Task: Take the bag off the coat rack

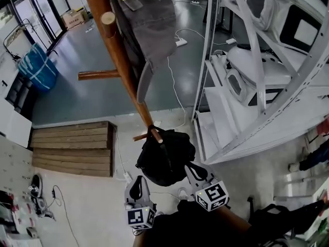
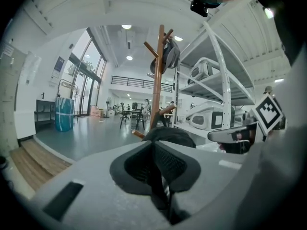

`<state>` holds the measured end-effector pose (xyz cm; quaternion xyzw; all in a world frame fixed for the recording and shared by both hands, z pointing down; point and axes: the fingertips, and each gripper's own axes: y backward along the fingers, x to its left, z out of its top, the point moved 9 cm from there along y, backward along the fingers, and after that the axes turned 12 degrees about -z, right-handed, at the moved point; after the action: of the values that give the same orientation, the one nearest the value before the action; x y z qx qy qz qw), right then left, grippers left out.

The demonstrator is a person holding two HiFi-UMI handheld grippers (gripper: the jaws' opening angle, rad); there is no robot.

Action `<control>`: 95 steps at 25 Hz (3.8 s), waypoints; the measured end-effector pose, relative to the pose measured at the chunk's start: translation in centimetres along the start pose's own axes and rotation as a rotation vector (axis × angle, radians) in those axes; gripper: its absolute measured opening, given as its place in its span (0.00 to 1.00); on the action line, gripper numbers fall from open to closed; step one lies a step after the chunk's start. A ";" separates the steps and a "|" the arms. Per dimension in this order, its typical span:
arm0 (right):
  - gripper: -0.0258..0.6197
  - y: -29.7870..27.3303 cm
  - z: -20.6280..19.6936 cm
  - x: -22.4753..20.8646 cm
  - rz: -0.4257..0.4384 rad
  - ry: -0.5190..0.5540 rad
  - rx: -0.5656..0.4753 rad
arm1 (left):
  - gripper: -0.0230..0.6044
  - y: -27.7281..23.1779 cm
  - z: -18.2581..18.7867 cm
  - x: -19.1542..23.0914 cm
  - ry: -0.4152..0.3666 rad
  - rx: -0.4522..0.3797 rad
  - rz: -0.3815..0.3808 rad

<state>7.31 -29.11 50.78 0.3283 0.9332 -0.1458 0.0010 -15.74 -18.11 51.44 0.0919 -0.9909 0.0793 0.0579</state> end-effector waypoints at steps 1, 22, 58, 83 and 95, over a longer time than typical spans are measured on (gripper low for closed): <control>0.06 -0.4 0.0 -0.3 0.006 0.001 -0.001 | 0.07 -0.2 -0.1 0.0 -0.003 0.000 0.009; 0.38 -7.8 -1.2 -5.7 -0.010 0.042 0.093 | 0.44 -5.2 -2.7 2.6 0.019 0.141 0.065; 0.28 -12.4 -3.2 -6.5 -0.057 0.068 0.156 | 0.25 -8.0 -5.0 5.4 0.074 0.204 0.003; 0.19 -8.1 -1.7 -3.8 -0.134 0.059 0.112 | 0.21 -5.9 -2.6 5.1 0.054 0.154 -0.099; 0.18 -3.1 0.2 -1.2 -0.222 0.046 0.049 | 0.20 -3.1 0.2 3.9 0.011 0.097 -0.206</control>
<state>6.37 -32.22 51.50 0.2263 0.9597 -0.1603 -0.0448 -18.99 -21.87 52.18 0.1955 -0.9709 0.1212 0.0669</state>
